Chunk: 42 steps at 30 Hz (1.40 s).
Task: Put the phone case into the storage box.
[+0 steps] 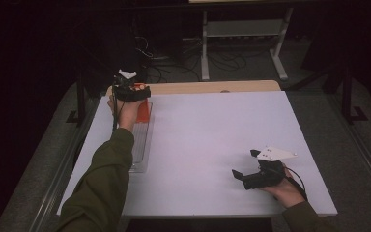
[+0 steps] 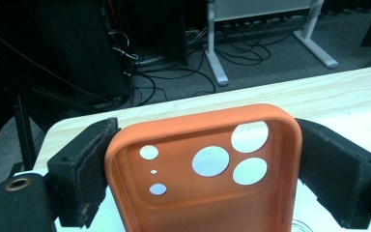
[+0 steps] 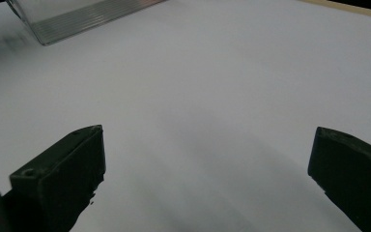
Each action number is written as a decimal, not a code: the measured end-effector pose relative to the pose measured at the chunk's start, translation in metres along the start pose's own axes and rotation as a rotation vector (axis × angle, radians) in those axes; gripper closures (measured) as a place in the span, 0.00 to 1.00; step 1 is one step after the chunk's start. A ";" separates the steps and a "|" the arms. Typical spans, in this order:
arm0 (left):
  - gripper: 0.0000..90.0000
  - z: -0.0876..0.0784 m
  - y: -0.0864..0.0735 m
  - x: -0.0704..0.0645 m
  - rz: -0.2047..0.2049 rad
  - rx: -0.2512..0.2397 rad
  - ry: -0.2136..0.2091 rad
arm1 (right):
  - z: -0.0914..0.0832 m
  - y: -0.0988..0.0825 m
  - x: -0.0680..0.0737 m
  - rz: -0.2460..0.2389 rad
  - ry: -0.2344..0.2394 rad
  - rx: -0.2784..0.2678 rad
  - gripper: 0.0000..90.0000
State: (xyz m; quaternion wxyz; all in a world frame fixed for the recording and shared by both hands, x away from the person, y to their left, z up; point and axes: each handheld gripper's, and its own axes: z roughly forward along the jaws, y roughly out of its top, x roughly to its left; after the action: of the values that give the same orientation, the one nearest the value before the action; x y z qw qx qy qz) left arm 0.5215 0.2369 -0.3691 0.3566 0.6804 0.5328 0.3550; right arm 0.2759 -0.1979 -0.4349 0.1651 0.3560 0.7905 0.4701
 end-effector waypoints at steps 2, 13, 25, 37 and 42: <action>0.10 0.000 0.000 0.000 0.001 0.003 -0.001 | 0.000 0.000 0.000 0.003 0.001 0.000 0.00; 0.00 -0.003 0.001 0.002 0.007 0.000 -0.031 | 0.000 0.000 0.000 0.002 0.000 -0.002 0.00; 0.00 -0.012 0.003 0.008 0.023 -0.003 -0.066 | -0.001 0.000 0.001 0.000 -0.005 -0.004 0.00; 0.00 -0.024 0.001 0.018 0.044 -0.006 -0.175 | -0.001 0.001 0.001 -0.001 -0.004 0.000 0.00; 0.00 -0.031 -0.001 0.024 0.047 -0.011 -0.205 | 0.000 0.000 0.001 0.000 -0.004 0.001 0.00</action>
State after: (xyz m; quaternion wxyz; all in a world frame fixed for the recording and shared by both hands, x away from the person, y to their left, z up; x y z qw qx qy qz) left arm 0.4991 0.2641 -0.3520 0.4046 0.7233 0.4757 0.2948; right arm 0.2752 -0.1974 -0.4342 0.1667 0.3572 0.7903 0.4691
